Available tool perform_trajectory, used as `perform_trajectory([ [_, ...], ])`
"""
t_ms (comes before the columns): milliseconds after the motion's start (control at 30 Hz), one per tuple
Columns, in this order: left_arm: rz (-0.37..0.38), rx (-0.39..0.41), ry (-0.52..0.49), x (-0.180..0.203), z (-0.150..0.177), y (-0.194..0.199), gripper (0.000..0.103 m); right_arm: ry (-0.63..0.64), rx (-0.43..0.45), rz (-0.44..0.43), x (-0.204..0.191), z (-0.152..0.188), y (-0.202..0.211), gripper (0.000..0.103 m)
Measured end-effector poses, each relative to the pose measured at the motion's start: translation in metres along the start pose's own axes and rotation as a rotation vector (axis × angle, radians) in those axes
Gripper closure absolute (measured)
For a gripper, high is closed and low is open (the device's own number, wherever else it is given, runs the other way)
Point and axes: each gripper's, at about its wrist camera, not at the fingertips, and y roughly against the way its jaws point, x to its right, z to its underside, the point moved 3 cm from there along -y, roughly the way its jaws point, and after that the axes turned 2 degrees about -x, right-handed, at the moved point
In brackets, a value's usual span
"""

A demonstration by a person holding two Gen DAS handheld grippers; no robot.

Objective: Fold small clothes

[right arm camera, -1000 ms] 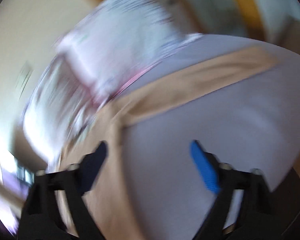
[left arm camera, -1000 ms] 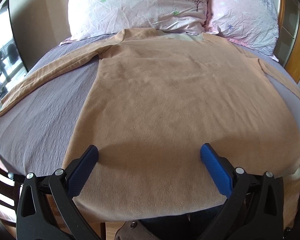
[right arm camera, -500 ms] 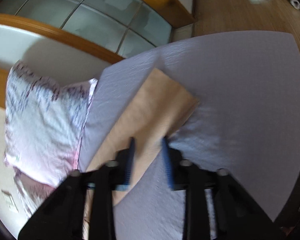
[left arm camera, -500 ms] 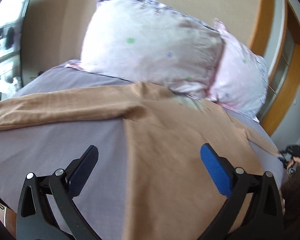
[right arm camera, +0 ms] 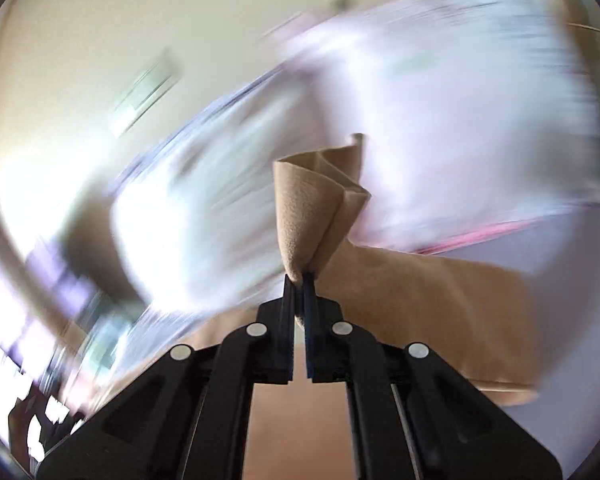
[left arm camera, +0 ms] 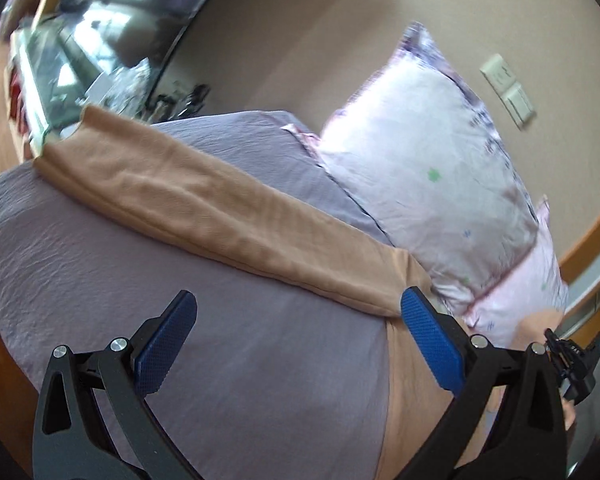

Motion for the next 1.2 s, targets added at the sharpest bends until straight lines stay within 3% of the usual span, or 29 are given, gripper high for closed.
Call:
perform_trajectory([
  [133, -0.016, 0.003, 0.091, -0.018, -0.009, 0.002, 0.001, 0.140, -0.245, -0.138, -0.092, 0.054, -0.095, 0.098],
  [200, -0.022, 0.012, 0.123, -0.026, -0.013, 0.004, 0.001, 0.186, -0.454, -0.195, -0.126, 0.102, -0.133, 0.093],
  [267, -0.035, 0.029, 0.160, -0.037, -0.019, 0.007, 0.001, 0.160, -0.524, -0.230, -0.131, 0.119, -0.138, 0.065],
  [367, -0.062, 0.047, 0.200, -0.050, -0.027, 0.010, 0.002, 0.124, -0.416, -0.219, -0.112, 0.100, -0.117, 0.034],
  [533, -0.135, 0.059, 0.328, -0.081, -0.040, 0.011, 0.027, 0.064, -0.316, -0.184, -0.064, 0.068, -0.076, 0.024],
  [767, -0.174, 0.047, 0.404, -0.088, -0.052, 0.007, 0.031, -0.024, -0.280, -0.210, -0.030, 0.068, -0.048, 0.023],
  [833, -0.201, 0.044, 0.416, -0.092, -0.057, 0.006, 0.042, -0.025, -0.280, -0.225, -0.028, 0.071, -0.045, 0.022],
  [933, -0.281, 0.018, 0.373, -0.096, -0.064, 0.000, 0.065, -0.017, -0.277, -0.240, -0.023, 0.070, -0.031, 0.022],
  [1000, -0.318, -0.009, 0.333, -0.095, -0.069, -0.008, 0.092, -0.018, -0.262, -0.240, -0.015, 0.068, -0.022, 0.022],
  [1100, -0.291, -0.008, 0.273, -0.067, -0.075, -0.019, 0.096, -0.016, -0.194, -0.206, 0.004, 0.059, 0.000, 0.021],
  [1200, -0.167, -0.002, 0.088, 0.019, -0.078, -0.037, 0.096, -0.033, -0.130, -0.162, 0.024, 0.052, 0.018, 0.019],
])
